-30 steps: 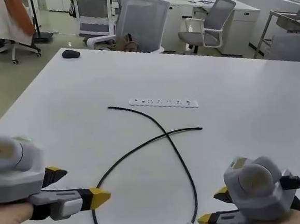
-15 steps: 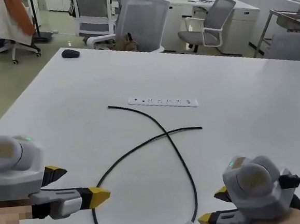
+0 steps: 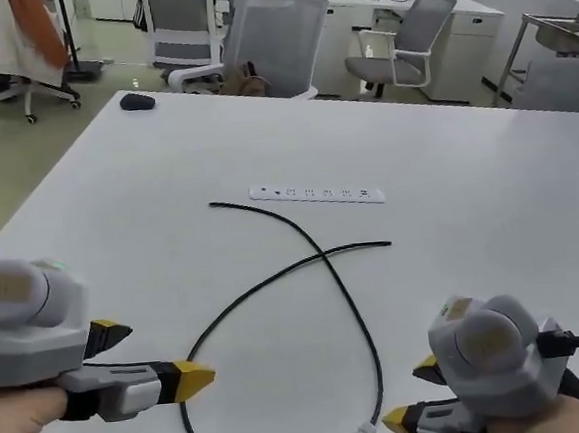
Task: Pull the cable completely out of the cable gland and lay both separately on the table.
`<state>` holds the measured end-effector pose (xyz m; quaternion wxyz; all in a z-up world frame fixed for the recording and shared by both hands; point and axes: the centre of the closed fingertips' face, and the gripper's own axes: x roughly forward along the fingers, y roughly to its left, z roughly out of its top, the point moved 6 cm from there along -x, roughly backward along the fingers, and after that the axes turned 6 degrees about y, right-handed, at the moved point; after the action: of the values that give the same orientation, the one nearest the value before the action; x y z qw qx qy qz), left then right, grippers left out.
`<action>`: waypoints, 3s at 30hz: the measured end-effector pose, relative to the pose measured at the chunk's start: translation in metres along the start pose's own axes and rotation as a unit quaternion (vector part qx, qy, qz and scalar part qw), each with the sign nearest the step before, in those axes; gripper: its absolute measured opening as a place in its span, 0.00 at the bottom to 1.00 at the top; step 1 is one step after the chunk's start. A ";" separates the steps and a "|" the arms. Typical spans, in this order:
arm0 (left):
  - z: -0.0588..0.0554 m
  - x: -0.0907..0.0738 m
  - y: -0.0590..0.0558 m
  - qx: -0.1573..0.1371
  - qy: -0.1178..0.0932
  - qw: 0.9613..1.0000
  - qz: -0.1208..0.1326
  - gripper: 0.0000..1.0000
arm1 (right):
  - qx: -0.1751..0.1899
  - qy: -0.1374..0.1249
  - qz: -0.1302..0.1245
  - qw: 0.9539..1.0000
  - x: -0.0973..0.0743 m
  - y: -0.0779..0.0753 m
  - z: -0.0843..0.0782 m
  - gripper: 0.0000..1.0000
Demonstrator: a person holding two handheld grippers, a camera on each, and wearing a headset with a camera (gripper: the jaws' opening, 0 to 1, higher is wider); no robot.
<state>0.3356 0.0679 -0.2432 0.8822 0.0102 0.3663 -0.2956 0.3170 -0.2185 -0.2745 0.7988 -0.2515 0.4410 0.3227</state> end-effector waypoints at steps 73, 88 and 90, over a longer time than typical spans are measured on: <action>-0.030 0.172 -0.150 0.216 0.199 0.937 -0.191 0.42 | 0.087 0.018 -0.003 0.996 -0.035 0.009 -0.065 0.38; -0.042 0.187 -0.150 0.255 0.190 0.936 -0.152 0.29 | 0.083 0.020 -0.001 0.996 -0.034 0.010 -0.066 0.38; -0.041 0.188 -0.151 0.252 0.186 0.938 -0.147 0.29 | 0.085 0.020 -0.003 0.996 -0.034 0.010 -0.066 0.38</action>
<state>0.3342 -0.1435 -0.3655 0.7136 0.2331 0.4347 -0.4974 0.2602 -0.2675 -0.2779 0.8095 -0.1902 0.4817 0.2765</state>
